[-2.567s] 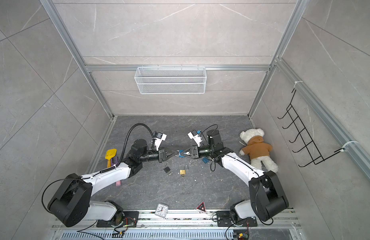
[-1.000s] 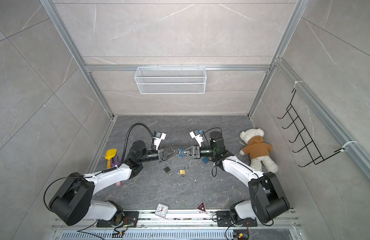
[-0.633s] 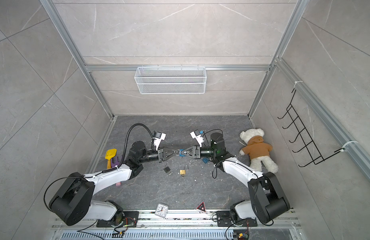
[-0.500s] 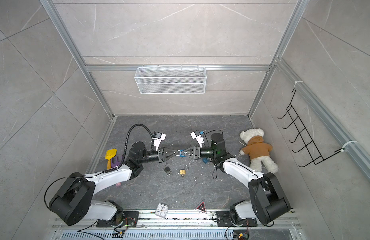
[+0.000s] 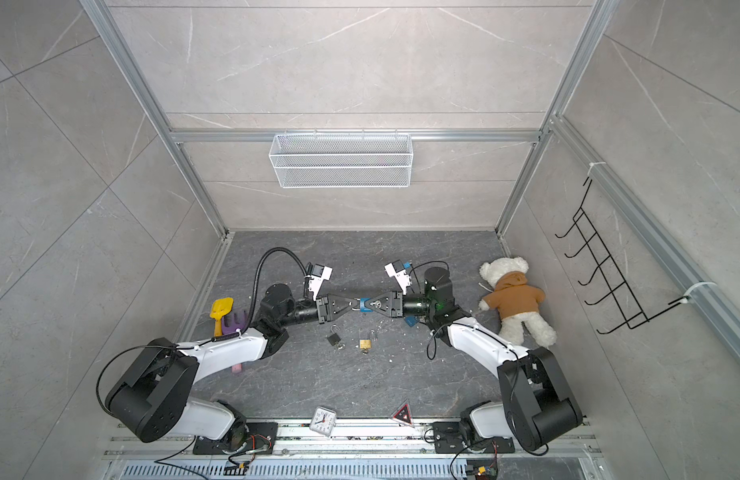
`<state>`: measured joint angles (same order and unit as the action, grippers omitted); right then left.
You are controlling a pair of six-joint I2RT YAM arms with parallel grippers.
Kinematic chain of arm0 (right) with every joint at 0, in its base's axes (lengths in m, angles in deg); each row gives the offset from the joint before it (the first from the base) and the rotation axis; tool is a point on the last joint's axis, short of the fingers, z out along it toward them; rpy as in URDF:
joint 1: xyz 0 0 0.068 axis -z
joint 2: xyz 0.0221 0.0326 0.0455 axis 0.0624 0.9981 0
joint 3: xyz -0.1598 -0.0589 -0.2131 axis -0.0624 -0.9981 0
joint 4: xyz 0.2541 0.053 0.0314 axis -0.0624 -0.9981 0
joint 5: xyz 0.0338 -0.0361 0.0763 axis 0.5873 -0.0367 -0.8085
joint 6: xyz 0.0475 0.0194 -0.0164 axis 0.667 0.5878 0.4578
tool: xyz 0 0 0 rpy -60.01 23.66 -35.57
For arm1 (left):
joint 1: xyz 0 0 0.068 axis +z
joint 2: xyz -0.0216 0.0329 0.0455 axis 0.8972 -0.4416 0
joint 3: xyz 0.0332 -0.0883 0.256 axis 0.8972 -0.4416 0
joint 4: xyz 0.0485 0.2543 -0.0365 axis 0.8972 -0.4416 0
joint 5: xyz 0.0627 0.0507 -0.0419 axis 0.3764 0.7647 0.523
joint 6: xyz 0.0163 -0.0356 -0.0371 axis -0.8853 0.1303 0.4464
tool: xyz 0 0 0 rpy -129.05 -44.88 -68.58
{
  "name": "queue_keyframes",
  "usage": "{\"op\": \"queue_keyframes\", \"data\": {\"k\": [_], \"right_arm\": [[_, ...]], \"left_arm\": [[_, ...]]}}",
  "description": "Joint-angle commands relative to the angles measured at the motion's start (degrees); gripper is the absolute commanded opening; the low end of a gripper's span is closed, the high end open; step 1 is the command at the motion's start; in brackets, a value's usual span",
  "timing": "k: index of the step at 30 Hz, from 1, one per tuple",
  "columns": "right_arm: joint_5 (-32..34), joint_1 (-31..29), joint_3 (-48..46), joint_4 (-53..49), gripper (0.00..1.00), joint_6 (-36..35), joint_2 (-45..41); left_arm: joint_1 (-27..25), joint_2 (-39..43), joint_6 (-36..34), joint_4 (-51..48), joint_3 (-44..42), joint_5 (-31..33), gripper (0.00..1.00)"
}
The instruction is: Lock with the key
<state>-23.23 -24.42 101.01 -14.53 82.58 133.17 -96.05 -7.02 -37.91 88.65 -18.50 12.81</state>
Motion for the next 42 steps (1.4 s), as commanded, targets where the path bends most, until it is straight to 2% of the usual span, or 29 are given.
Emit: {"op": "queue_keyframes", "data": {"k": [1,4,8,12,13,15,17,30,42], "right_arm": [[-1.7,0.4,-0.5,1.6,0.25,0.1,-2.9],[-1.7,0.4,-0.6,1.6,0.22,0.0,-3.0],[-2.1,0.6,-0.8,3.0,0.00,0.7,-2.6],[-2.2,0.8,-1.0,4.7,0.00,1.9,-2.3],[-2.2,0.8,-1.1,5.4,0.00,2.3,-2.2],[-2.3,0.8,-1.1,5.8,0.00,2.7,-2.2],[-2.3,0.8,-1.1,5.9,0.00,2.9,-2.4],[-2.3,0.6,-1.2,9.3,0.00,4.8,-1.5],[-2.3,-0.5,-1.4,9.6,0.00,4.1,-0.7]], "left_arm": [[1.3,-0.4,-0.2,1.0,0.5,2.3,0.00],[1.3,-0.5,-0.2,1.2,0.8,1.7,0.00],[1.2,-0.3,-0.5,0.8,0.9,1.2,0.00],[1.3,0.2,-1.4,-0.1,1.2,-0.3,0.00],[1.3,0.4,-1.4,0.1,1.2,-0.9,0.03],[1.3,0.9,-0.8,3.0,0.6,-2.2,0.33],[1.3,1.2,-0.2,5.6,0.2,-3.6,0.45],[0.3,-0.7,1.3,6.4,2.3,-8.3,0.46],[-0.1,-2.8,3.1,8.6,3.0,-7.5,0.44]]}}
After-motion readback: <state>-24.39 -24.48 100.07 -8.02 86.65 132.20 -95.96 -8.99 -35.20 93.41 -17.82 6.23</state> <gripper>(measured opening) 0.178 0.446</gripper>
